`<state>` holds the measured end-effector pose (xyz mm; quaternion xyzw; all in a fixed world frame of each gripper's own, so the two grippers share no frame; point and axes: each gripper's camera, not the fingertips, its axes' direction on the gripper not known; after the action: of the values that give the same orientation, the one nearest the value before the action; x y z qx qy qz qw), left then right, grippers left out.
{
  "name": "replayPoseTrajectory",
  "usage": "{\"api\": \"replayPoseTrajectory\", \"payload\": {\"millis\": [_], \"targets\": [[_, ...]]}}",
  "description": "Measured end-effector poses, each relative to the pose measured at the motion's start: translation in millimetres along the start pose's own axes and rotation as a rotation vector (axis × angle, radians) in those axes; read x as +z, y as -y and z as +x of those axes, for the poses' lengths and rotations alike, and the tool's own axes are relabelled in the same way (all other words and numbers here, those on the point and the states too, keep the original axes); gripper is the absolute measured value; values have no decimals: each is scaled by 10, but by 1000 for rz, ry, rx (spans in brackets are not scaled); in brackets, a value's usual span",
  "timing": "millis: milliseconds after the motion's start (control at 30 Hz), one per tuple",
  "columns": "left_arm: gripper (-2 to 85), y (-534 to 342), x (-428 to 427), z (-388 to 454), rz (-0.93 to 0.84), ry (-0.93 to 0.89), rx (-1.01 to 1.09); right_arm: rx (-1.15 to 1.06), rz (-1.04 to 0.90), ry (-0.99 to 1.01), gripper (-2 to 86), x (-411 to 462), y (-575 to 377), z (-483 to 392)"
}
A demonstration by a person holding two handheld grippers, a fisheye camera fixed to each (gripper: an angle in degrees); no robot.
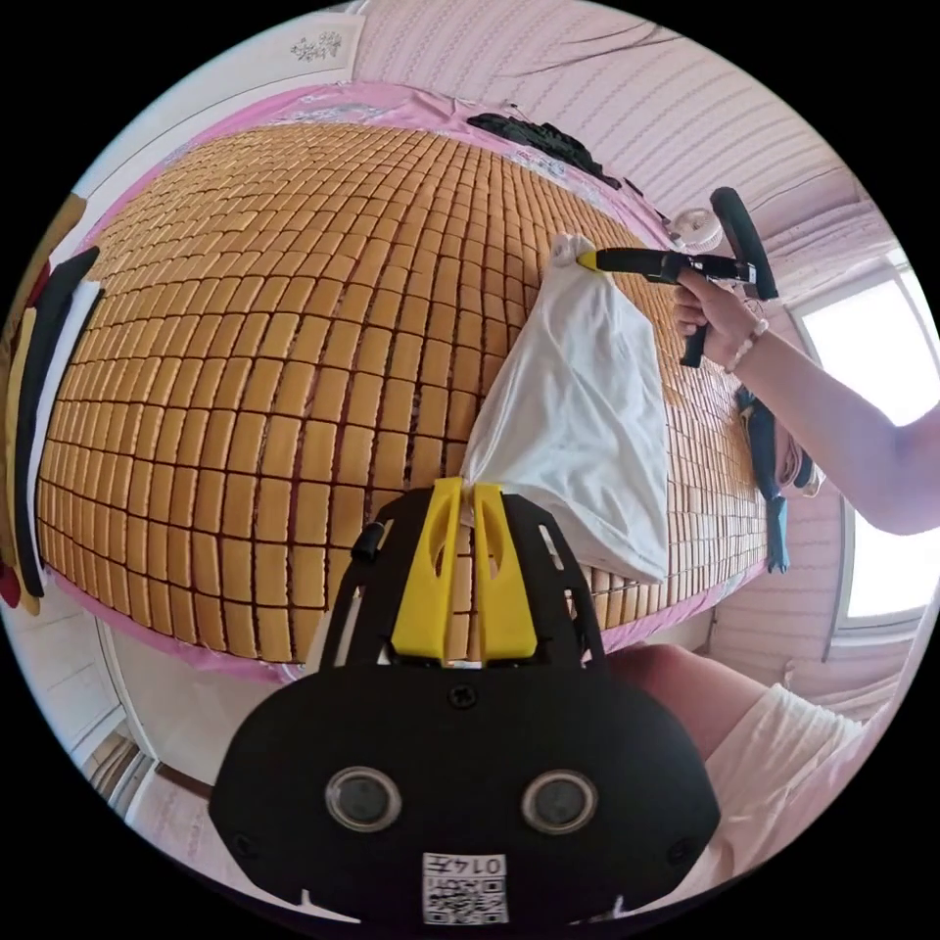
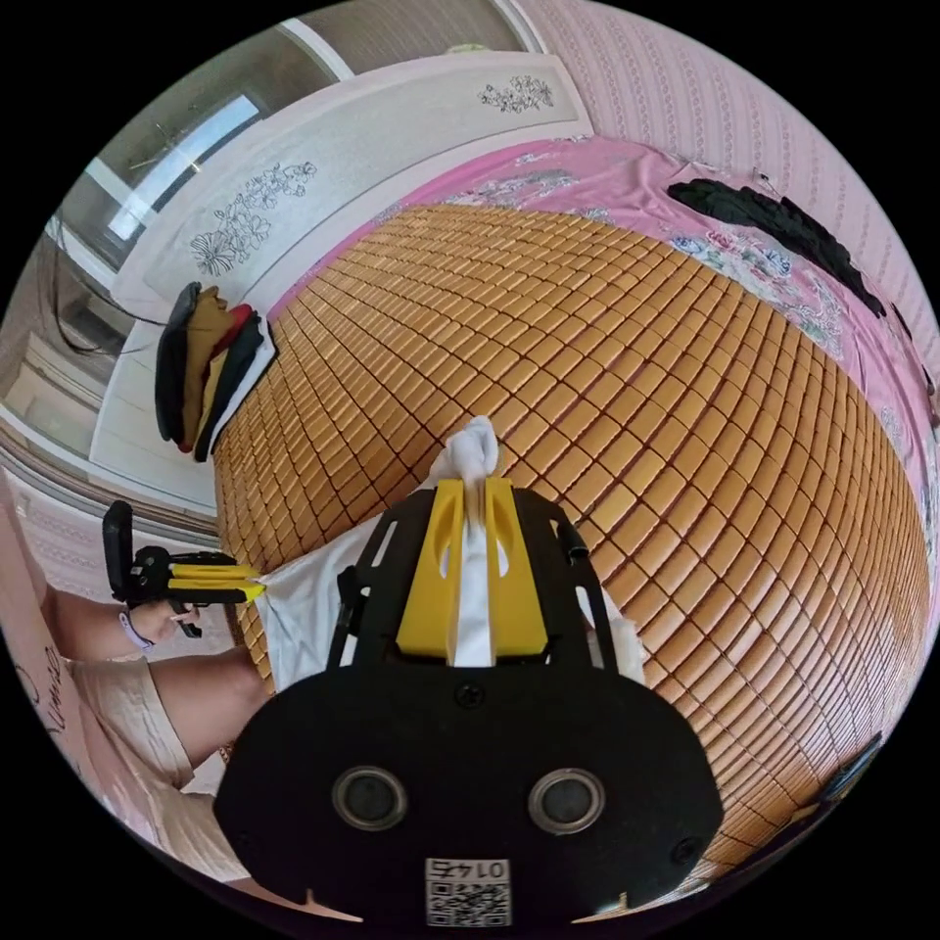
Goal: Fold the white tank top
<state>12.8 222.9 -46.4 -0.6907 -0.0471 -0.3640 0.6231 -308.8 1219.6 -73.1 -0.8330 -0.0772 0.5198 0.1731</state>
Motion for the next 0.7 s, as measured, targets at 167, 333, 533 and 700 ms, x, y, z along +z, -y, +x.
{"api": "replayPoseTrajectory", "payload": {"millis": [167, 333, 533, 700], "targets": [[-7, -199, -703, 125, 84, -3, 151, 15, 166, 34, 26, -949, -174, -295], [-9, -379, -1755, 260, 137, -26, 190, 31, 228, 17, 24, -1807, -128, -830], [-9, -773, -3150, 53, 305, 120, 97, -227, 251, 47, 22, -2212, 614, -1922], [-9, -1414, -3961, -501, 449, 232, -59, -408, 265, 111, 20, -2066, 1345, -2767]]}}
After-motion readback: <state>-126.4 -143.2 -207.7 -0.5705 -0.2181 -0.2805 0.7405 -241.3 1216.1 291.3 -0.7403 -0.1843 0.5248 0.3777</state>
